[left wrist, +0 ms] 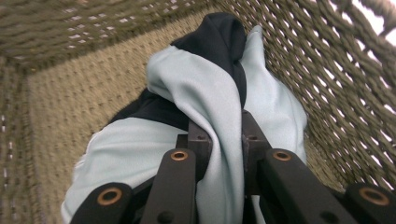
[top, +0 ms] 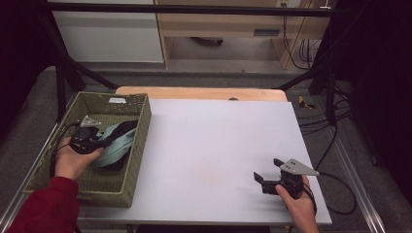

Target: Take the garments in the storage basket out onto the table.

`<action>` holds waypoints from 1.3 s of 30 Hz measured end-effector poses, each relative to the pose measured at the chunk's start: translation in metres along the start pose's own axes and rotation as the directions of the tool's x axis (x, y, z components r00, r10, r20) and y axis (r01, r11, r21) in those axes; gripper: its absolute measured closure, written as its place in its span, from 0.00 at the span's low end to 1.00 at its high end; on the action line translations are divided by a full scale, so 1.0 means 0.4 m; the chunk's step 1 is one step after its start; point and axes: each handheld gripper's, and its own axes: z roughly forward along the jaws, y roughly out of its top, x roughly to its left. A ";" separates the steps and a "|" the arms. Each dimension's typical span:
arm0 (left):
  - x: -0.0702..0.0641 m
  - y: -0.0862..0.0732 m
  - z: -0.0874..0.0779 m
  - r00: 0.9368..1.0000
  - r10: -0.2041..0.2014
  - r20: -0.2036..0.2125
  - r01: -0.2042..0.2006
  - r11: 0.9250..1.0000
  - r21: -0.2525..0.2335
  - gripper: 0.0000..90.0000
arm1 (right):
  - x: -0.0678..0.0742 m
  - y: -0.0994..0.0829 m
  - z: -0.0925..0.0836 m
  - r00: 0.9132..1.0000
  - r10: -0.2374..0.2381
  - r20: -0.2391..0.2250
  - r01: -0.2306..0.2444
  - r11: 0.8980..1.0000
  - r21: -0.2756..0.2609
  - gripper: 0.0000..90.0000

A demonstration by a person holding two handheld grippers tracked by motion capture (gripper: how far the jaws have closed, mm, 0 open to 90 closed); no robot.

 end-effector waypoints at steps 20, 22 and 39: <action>0.069 0.058 -0.123 0.997 -0.066 -0.029 0.063 0.992 -0.106 0.89 | 0.000 0.000 0.001 1.000 -0.001 0.001 0.001 1.000 0.004 0.06; 0.071 0.063 -0.129 0.997 -0.069 -0.032 0.065 0.992 -0.112 0.89 | 0.000 0.000 0.001 1.000 -0.002 0.000 0.002 1.000 0.005 0.06; 0.065 0.118 -0.165 0.997 -0.063 -0.044 0.056 0.986 -0.158 0.89 | -0.001 -0.001 0.003 1.000 0.001 -0.004 -0.001 1.000 0.005 0.06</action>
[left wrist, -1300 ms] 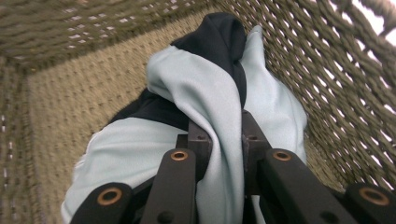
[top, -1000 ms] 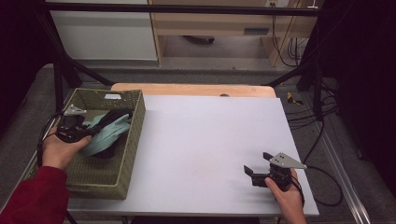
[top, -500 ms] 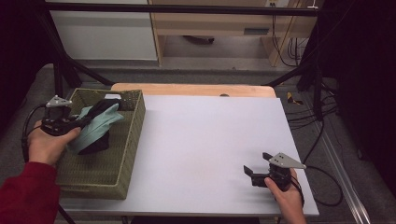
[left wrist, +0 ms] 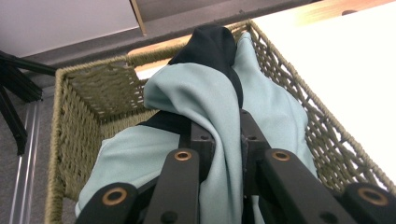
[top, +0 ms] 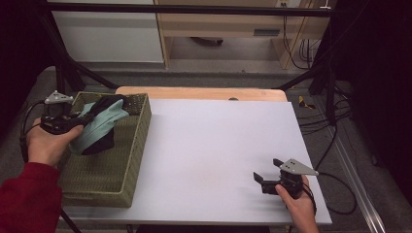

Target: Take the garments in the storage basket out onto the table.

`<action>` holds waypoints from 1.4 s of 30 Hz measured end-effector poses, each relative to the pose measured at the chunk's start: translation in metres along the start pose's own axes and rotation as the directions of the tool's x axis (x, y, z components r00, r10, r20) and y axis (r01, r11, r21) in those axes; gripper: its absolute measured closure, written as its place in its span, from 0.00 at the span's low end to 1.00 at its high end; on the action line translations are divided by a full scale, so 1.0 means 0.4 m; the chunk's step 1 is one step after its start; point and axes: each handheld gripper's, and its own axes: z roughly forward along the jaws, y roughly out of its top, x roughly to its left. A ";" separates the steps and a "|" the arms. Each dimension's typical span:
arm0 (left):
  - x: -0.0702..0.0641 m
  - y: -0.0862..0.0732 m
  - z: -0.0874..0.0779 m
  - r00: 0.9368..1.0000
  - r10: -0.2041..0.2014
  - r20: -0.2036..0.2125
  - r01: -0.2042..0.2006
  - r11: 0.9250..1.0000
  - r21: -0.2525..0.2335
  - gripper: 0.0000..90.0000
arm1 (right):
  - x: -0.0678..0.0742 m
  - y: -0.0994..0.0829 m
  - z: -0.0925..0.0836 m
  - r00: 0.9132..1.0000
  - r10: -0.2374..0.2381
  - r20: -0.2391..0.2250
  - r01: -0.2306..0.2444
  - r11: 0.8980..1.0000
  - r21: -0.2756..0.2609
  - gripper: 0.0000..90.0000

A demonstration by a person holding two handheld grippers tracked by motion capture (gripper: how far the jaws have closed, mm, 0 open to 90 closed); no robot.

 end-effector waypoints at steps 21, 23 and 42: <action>-0.053 0.085 -0.023 0.999 0.044 0.015 -0.043 0.998 -0.054 0.89 | 0.003 0.001 0.000 1.000 0.005 -0.004 -0.005 1.000 -0.002 0.06; -0.062 0.095 -0.022 0.999 0.051 0.018 -0.050 0.997 -0.056 0.89 | 0.001 0.000 -0.001 1.000 -0.002 -0.006 0.002 1.000 0.000 0.06; -0.139 0.196 -0.053 0.993 0.104 0.049 -0.097 0.987 -0.126 0.89 | 0.004 0.002 -0.002 1.000 -0.004 -0.010 0.004 1.000 -0.006 0.06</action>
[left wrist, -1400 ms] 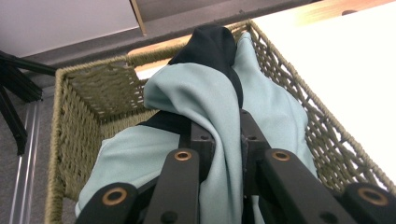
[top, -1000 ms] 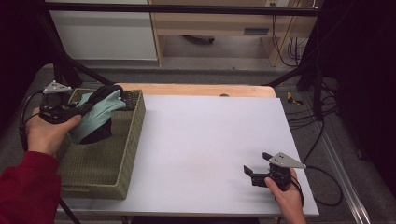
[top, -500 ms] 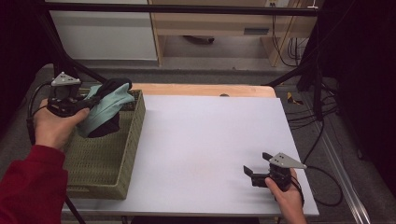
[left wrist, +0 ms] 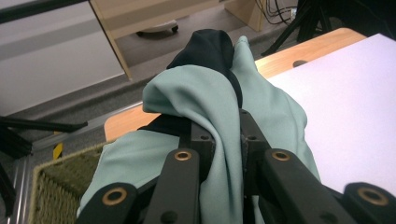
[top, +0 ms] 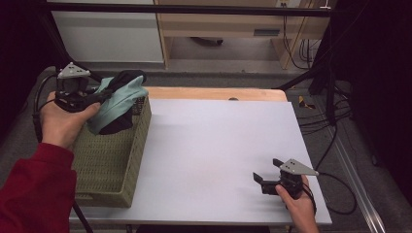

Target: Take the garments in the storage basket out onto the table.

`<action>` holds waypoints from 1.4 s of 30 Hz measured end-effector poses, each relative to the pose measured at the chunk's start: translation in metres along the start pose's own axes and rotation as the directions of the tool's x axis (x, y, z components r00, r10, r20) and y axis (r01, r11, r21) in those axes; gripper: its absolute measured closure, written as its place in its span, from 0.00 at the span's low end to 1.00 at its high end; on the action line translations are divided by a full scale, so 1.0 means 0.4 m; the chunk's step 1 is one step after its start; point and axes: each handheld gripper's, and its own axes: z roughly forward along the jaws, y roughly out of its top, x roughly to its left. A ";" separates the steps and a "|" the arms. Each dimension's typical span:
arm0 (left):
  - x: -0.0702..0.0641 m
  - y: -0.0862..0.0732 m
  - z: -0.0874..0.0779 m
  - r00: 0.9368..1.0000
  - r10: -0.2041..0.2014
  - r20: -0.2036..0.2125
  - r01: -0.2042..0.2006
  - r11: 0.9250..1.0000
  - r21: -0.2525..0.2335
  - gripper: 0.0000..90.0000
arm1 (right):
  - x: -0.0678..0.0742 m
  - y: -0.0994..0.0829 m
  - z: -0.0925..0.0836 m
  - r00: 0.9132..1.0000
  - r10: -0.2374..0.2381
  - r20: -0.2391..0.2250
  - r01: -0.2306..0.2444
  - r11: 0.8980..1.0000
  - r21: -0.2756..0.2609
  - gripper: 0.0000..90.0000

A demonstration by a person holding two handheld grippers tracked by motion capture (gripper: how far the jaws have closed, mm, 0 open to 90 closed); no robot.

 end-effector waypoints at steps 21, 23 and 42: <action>-0.118 0.060 0.061 0.994 0.077 0.075 -0.075 0.997 -0.023 0.89 | 0.002 0.001 0.001 1.000 -0.001 -0.002 0.001 1.000 -0.003 0.06; -0.128 0.060 0.072 0.993 0.070 0.091 -0.067 0.997 -0.030 0.89 | 0.002 0.001 0.002 1.000 -0.002 0.000 0.002 1.000 0.000 0.06; -0.243 0.097 0.144 0.980 0.081 0.184 -0.077 0.997 -0.030 0.89 | 0.002 0.003 -0.001 1.000 -0.004 -0.008 0.004 1.000 -0.006 0.06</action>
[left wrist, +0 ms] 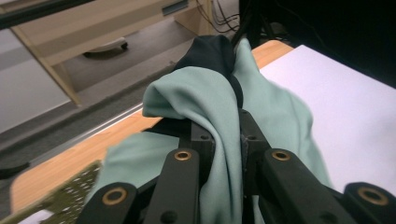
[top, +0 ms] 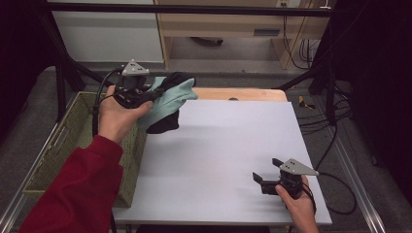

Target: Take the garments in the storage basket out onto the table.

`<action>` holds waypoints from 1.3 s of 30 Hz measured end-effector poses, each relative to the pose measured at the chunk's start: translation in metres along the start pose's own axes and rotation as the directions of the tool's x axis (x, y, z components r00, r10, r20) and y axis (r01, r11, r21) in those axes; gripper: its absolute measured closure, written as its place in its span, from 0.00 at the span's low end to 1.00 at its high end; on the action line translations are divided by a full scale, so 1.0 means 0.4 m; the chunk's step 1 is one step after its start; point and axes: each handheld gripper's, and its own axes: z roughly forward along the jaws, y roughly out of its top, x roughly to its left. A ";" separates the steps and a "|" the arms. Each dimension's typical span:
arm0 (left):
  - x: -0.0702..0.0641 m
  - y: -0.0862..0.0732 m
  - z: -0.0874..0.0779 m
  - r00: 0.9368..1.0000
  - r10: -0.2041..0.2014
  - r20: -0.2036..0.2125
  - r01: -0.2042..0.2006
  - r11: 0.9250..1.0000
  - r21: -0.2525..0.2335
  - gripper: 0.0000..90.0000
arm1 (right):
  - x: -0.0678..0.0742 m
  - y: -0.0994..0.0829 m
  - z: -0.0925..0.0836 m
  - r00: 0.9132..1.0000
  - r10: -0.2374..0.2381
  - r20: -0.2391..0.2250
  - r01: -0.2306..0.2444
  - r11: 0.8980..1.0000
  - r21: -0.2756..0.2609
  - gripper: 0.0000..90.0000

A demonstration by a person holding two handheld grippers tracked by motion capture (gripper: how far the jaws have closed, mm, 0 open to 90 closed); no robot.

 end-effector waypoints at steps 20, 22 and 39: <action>-0.106 -0.025 0.140 0.995 -0.011 0.100 0.008 1.000 0.026 0.89 | 0.004 0.000 0.001 1.000 0.003 -0.009 -0.003 1.000 0.002 0.06; -0.114 -0.028 0.153 0.994 -0.017 0.105 0.014 1.000 0.027 0.89 | 0.004 0.000 0.000 1.000 0.003 -0.017 -0.003 1.000 -0.008 0.06; -0.172 -0.046 0.244 0.990 -0.019 0.141 0.010 0.998 0.066 0.89 | 0.004 0.000 0.003 1.000 -0.002 -0.019 0.002 1.000 -0.001 0.06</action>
